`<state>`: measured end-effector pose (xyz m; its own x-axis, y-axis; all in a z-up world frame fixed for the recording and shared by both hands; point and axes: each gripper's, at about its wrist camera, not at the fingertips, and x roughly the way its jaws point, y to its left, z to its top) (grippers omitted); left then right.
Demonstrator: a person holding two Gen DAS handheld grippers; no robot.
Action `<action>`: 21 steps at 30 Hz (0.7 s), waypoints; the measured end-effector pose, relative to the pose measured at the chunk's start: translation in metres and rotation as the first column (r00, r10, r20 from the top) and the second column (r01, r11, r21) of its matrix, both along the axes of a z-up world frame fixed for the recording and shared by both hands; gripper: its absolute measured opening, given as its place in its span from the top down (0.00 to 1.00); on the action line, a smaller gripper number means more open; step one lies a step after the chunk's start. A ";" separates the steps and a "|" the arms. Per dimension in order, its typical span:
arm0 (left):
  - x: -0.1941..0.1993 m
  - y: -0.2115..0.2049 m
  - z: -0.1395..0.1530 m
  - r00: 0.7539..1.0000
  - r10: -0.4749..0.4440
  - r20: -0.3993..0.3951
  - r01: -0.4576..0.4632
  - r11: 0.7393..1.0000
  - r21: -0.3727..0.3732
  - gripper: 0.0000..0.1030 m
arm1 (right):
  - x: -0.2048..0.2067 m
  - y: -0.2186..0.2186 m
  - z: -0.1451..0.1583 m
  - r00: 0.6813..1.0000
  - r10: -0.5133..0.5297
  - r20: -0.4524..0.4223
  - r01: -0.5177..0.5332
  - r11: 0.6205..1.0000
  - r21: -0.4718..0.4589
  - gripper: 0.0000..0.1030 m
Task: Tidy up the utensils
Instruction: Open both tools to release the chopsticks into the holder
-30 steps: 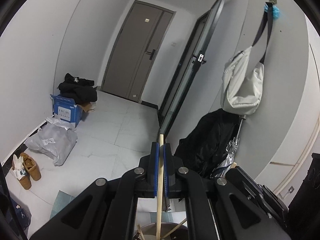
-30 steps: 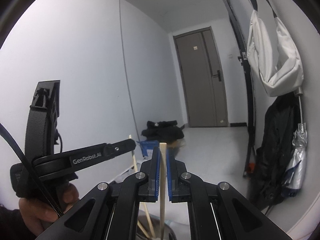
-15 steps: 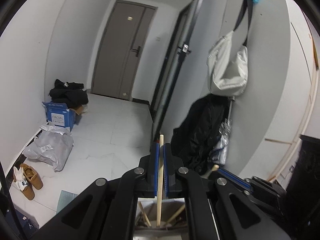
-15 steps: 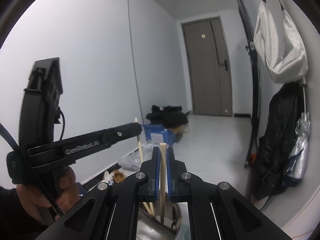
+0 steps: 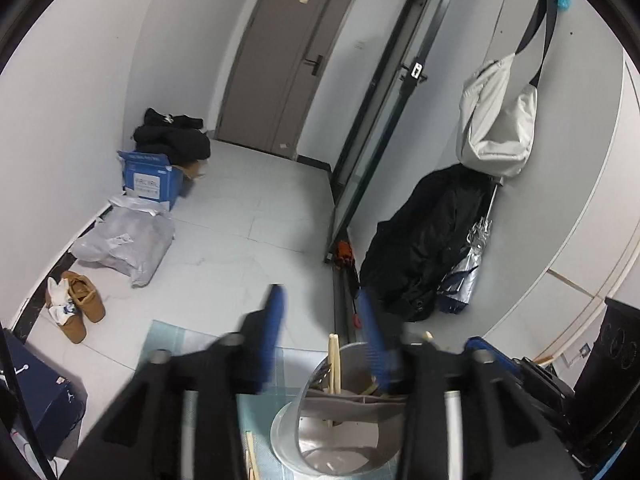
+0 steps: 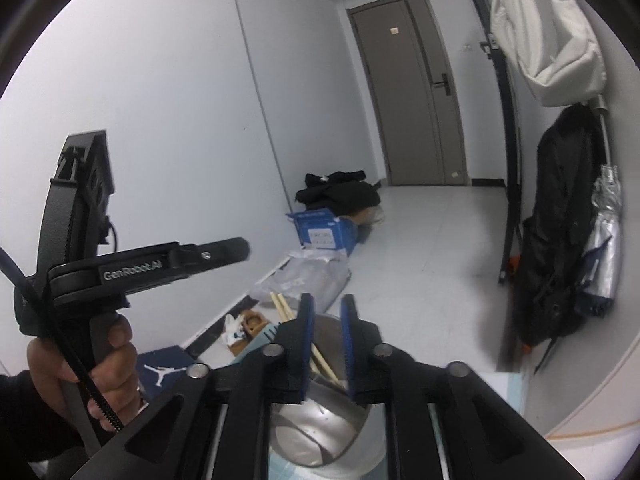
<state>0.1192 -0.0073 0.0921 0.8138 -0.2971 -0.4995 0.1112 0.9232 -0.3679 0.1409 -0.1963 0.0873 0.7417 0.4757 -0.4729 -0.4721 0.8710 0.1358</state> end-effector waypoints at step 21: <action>-0.084 0.004 0.010 0.972 0.223 0.071 -0.233 0.953 0.194 0.06 | -0.091 -0.006 0.014 0.993 -0.110 0.031 0.110 0.994 -0.006 0.37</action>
